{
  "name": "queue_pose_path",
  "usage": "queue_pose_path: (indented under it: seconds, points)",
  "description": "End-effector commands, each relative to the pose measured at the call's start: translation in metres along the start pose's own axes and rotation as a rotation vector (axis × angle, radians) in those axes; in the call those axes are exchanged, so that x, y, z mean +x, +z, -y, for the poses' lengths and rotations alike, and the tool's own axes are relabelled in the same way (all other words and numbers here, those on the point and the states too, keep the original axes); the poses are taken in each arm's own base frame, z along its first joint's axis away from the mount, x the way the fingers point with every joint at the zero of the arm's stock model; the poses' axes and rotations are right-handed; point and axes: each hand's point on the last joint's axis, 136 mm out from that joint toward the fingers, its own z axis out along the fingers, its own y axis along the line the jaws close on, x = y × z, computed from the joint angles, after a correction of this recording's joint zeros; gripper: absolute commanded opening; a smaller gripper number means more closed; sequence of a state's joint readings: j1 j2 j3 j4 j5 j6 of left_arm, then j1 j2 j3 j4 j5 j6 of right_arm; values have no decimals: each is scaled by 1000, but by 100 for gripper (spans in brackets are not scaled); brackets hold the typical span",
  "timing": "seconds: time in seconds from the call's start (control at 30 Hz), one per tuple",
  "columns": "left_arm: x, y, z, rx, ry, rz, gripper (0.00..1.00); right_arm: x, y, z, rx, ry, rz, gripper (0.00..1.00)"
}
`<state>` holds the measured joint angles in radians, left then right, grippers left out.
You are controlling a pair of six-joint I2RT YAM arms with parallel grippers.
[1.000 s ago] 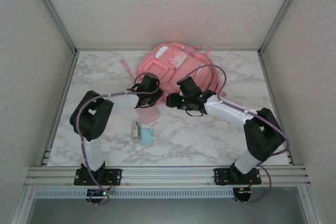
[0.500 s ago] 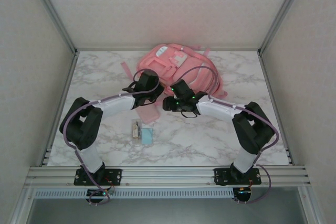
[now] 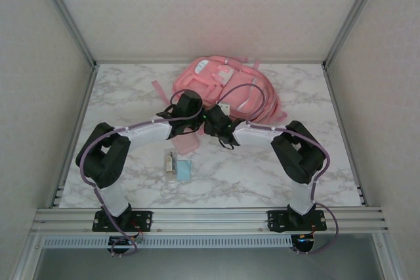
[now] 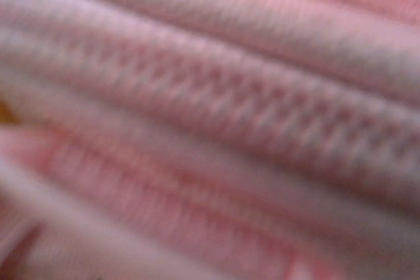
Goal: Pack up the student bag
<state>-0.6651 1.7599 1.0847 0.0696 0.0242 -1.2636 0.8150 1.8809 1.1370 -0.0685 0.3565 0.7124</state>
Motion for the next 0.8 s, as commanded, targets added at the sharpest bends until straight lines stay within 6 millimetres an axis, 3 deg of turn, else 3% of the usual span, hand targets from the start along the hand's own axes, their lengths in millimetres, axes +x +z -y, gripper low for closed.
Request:
queue_pose_path:
  seconds: [0.0,0.13,0.23,0.33,0.53,0.77]
  points:
    - [20,-26,37,128,3,-70,0,-44,-2,-9,-2,66,192,41]
    - [18,-28,35,122,3,-60,0,-50,-7,-13,-51,65,249,23]
    - [10,-27,31,107,10,-39,0,-50,-13,-23,-113,12,241,1]
    - [-1,-24,26,96,19,-19,0,-39,-14,-24,-128,-73,159,0]
    - [-30,-19,11,48,81,29,0,8,-16,13,-166,-110,-138,0]
    - [-62,-3,-15,-8,95,45,0,72,-40,46,-199,-70,-534,0]
